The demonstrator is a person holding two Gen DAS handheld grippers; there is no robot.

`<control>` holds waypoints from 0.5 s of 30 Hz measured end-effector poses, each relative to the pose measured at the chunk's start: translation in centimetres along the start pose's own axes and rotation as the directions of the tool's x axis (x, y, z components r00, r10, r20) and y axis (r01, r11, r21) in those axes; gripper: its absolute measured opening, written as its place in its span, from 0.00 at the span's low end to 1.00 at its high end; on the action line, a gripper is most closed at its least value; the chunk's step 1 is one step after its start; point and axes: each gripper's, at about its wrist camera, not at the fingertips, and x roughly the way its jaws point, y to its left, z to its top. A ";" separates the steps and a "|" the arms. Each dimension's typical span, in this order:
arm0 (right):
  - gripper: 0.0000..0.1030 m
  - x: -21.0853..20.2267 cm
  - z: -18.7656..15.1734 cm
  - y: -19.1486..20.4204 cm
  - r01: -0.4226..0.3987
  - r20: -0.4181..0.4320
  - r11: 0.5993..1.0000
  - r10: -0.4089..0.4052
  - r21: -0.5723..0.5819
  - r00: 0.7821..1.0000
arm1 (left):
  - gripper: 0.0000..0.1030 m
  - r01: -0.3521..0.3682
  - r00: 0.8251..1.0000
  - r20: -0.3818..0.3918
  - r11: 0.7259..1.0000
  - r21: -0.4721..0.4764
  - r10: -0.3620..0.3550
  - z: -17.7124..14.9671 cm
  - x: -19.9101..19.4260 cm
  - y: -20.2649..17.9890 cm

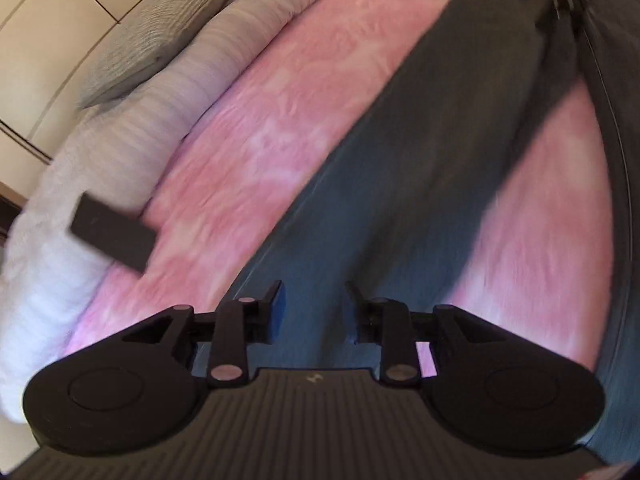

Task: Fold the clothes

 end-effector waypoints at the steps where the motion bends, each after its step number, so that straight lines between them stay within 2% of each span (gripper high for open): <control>1: 0.73 1.1 0.2 -0.8 -0.018 -0.037 1.000 0.018 -0.004 0.999 | 0.26 0.034 0.999 0.002 0.999 -0.008 -0.034 1.4 1.8 -0.1; 2: 0.73 2.2 0.5 -1.5 -0.031 -0.063 0.999 0.031 -0.006 0.998 | 0.27 0.049 0.999 -0.007 0.999 -0.003 -0.049 2.4 3.7 -0.4; 4: 0.73 4.2 1.1 -2.3 -0.026 -0.059 0.999 0.024 -0.031 0.998 | 0.27 0.027 0.999 -0.030 0.999 0.028 -0.027 3.6 7.0 -0.9; 6: 0.73 6.0 1.8 -3.1 -0.035 -0.045 0.998 0.032 -0.059 0.998 | 0.36 -0.019 1.000 -0.022 0.998 0.053 0.020 4.4 9.1 -1.1; 7: 0.73 6.6 1.9 -3.3 -0.049 -0.034 0.996 0.046 -0.075 0.998 | 0.42 -0.026 0.999 -0.019 0.999 0.041 0.027 4.7 9.6 -0.8; 9: 0.73 6.9 1.8 -3.9 -0.075 -0.010 0.993 0.074 -0.095 0.997 | 0.45 -0.031 0.999 -0.015 1.000 0.006 0.031 5.2 10.3 0.2; 11: 0.73 6.4 1.2 -4.8 -0.114 0.001 0.992 0.114 -0.051 0.993 | 0.51 -0.034 0.999 -0.011 0.999 -0.010 0.034 5.5 10.7 0.9; 13: 0.73 5.8 0.8 -5.5 -0.148 0.004 0.989 0.148 -0.004 0.989 | 0.52 -0.038 0.999 -0.010 0.999 0.006 0.038 5.4 10.7 1.0; 15: 0.73 4.4 0.3 -5.2 -0.145 -0.019 0.989 0.146 0.022 0.989 | 0.52 -0.046 0.999 -0.026 0.999 0.011 0.046 5.4 10.3 1.0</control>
